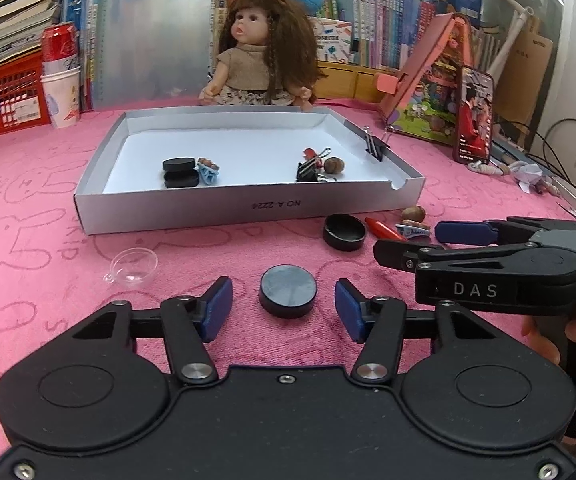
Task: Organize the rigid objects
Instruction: 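Grasp a third black round lid with the left tool while the right tool grasps the blue hair clip, then carry the black lid in the left tool and blue hair clip in the right tool over the tray, then open the left tool dropping the lid while the right tool releases the blue hair clip into the tray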
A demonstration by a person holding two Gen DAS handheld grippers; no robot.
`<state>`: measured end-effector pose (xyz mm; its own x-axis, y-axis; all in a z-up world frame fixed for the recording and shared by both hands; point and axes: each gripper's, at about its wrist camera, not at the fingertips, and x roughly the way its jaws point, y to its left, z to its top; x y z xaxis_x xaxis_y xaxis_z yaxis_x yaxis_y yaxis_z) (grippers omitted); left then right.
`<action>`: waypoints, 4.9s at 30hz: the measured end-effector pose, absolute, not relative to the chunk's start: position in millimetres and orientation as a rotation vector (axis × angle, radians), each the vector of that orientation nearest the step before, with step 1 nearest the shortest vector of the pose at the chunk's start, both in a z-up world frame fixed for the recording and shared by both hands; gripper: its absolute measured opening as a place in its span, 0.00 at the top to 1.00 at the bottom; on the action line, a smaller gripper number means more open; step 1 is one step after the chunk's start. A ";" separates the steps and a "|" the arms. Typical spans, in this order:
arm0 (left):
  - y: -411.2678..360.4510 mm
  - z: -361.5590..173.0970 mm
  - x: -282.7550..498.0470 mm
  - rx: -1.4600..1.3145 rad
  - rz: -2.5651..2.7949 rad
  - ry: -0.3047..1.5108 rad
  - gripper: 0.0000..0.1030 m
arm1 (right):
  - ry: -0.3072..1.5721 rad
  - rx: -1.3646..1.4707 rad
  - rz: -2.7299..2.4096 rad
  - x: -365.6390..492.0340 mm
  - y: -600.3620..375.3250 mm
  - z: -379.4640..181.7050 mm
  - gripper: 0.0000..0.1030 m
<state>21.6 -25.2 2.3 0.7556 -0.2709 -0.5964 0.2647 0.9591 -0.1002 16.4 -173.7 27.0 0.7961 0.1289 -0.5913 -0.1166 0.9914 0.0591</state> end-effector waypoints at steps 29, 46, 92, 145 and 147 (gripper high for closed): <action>-29.3 7.2 25.4 -0.005 -0.261 0.598 0.71 | 0.592 0.113 -0.035 22.1 -187.8 31.9 0.50; -29.9 0.3 27.8 -0.008 -0.264 0.618 0.70 | 0.616 0.068 -0.016 25.1 -172.4 24.2 0.56; 11.2 55.7 91.6 -0.099 -0.151 0.518 0.71 | 0.556 0.092 0.023 63.1 -174.3 69.4 0.60; 13.3 15.6 159.7 -0.111 -0.123 0.687 0.71 | 0.698 0.099 0.040 122.0 -163.0 34.4 0.60; 11.9 14.2 163.7 -0.103 -0.128 0.705 0.71 | 0.700 0.098 0.041 124.1 -162.5 33.5 0.59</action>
<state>163.7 11.9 14.2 0.7545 -0.1520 -0.6385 0.0825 0.9871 -0.1375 124.1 -162.5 33.5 0.7641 0.0703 -0.6413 -0.0045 0.9946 0.1036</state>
